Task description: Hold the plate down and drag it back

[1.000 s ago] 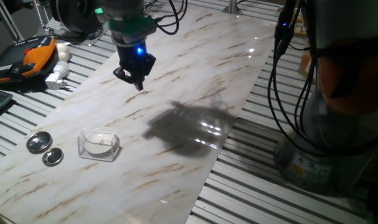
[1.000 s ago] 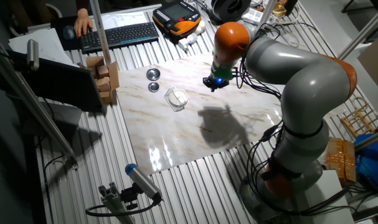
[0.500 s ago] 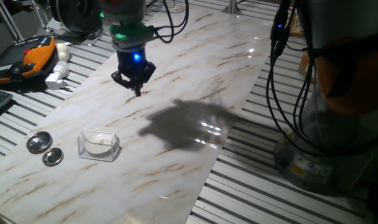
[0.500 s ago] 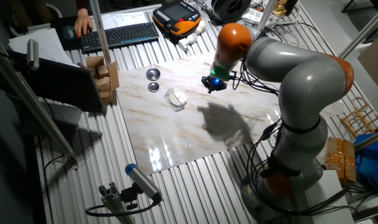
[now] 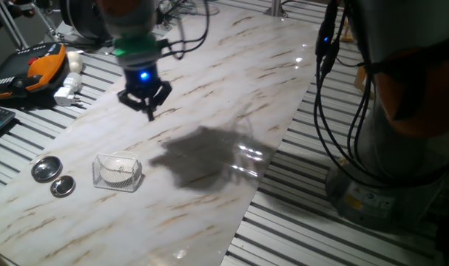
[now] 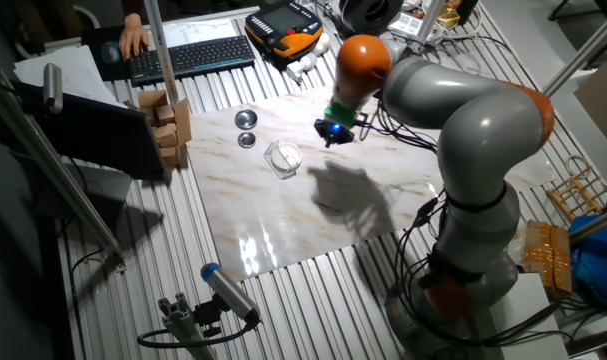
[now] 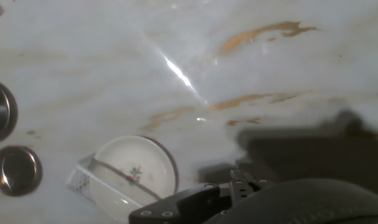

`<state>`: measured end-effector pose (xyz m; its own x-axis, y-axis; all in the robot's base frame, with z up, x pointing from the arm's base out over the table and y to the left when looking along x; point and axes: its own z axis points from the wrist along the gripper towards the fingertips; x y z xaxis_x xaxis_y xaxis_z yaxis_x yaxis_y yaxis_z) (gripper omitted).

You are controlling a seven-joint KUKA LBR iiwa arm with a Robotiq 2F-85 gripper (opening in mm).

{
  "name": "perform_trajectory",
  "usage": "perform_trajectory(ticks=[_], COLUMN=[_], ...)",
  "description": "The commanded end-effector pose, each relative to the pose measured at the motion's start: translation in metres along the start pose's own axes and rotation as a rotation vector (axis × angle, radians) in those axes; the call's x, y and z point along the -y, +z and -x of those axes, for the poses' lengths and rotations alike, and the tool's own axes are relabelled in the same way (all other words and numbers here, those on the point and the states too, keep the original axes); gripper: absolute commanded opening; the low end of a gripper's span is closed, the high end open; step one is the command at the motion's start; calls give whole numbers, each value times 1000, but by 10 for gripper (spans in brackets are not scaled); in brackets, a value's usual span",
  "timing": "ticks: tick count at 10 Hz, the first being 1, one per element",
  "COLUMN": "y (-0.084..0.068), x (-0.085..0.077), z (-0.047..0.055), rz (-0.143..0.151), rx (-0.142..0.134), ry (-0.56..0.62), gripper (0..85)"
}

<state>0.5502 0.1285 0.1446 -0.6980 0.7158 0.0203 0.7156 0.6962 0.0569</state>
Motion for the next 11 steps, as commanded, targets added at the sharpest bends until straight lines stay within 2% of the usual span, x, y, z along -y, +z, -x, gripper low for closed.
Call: perform_trajectory(ticks=[1, 3, 8, 11], y=[3, 13, 32, 36], x=[-2, -8, -18, -23], z=[-1, -5, -16, -19], rz=[3, 8, 19, 20], rx=[3, 23, 15, 7], ry=[47, 68, 99, 131], gripper=[0, 0, 0, 0])
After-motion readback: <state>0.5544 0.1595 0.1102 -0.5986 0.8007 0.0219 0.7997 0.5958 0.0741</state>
